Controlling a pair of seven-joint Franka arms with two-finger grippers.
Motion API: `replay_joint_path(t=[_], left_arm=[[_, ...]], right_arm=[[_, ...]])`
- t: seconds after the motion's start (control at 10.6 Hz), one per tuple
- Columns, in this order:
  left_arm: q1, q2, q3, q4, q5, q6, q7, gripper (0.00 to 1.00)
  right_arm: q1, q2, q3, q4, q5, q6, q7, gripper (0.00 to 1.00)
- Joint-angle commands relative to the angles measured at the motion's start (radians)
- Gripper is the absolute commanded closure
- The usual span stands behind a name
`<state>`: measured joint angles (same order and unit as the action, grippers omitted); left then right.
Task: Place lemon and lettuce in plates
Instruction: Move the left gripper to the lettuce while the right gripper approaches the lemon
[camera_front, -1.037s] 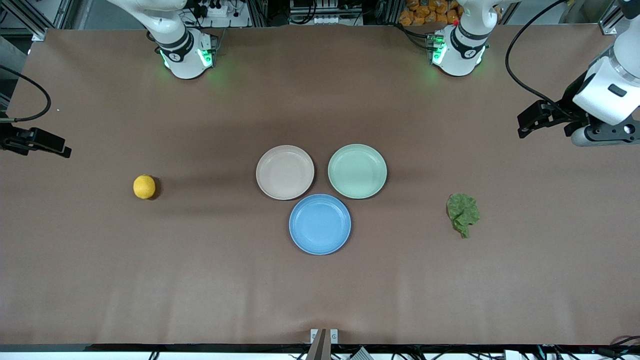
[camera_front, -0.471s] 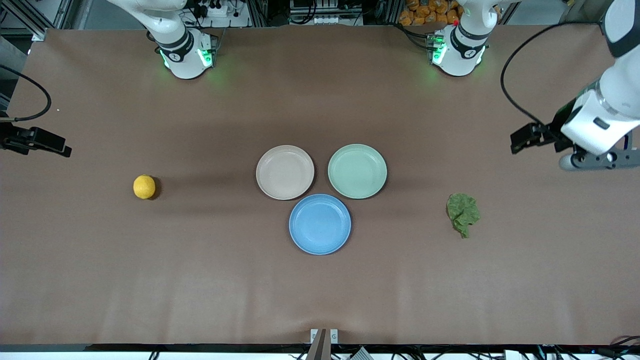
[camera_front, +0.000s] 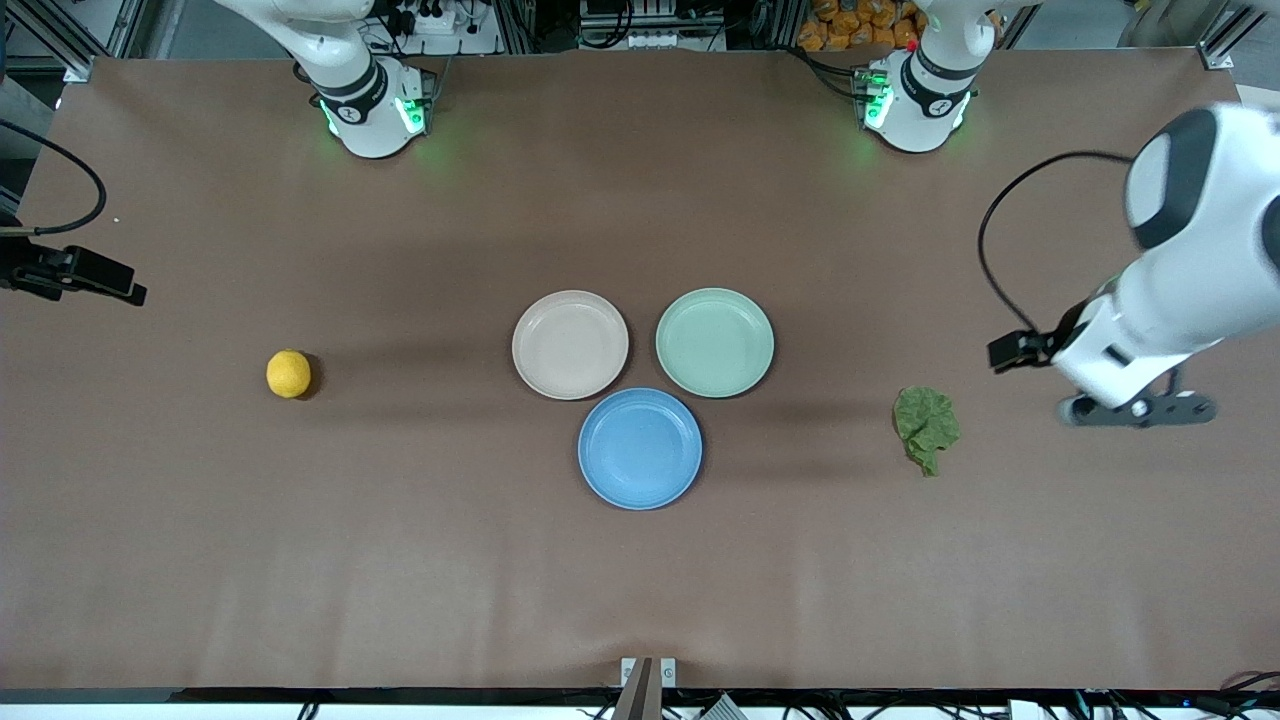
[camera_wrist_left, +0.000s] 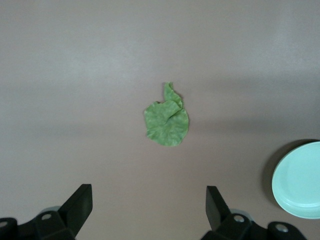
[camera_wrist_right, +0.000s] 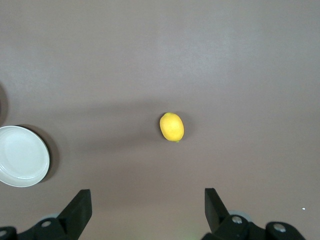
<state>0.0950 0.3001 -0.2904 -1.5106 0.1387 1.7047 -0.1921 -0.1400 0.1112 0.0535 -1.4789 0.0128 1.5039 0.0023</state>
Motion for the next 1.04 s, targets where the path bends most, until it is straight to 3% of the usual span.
replay_joint_path(t=[0.0,0.19,0.66,0.94], left_arm=[[0.011,0.086,-0.004,0.003,0.027,0.093,0.02,0.0],[0.012,0.126,-0.004,-0.061,0.027,0.221,0.022,0.0],[0.044,0.198,-0.003,-0.239,0.035,0.513,0.048,0.0],[0.054,0.286,0.003,-0.247,0.033,0.566,0.048,0.0]], right_arm=[[-0.01,-0.062,0.006,-0.076,-0.01,0.012,0.007,0.0],[-0.019,-0.102,0.006,-0.135,-0.01,0.024,0.007,0.0],[-0.053,-0.093,0.008,-0.135,-0.01,0.039,-0.002,0.0],[-0.052,-0.084,0.008,-0.152,-0.008,0.09,-0.002,0.0]])
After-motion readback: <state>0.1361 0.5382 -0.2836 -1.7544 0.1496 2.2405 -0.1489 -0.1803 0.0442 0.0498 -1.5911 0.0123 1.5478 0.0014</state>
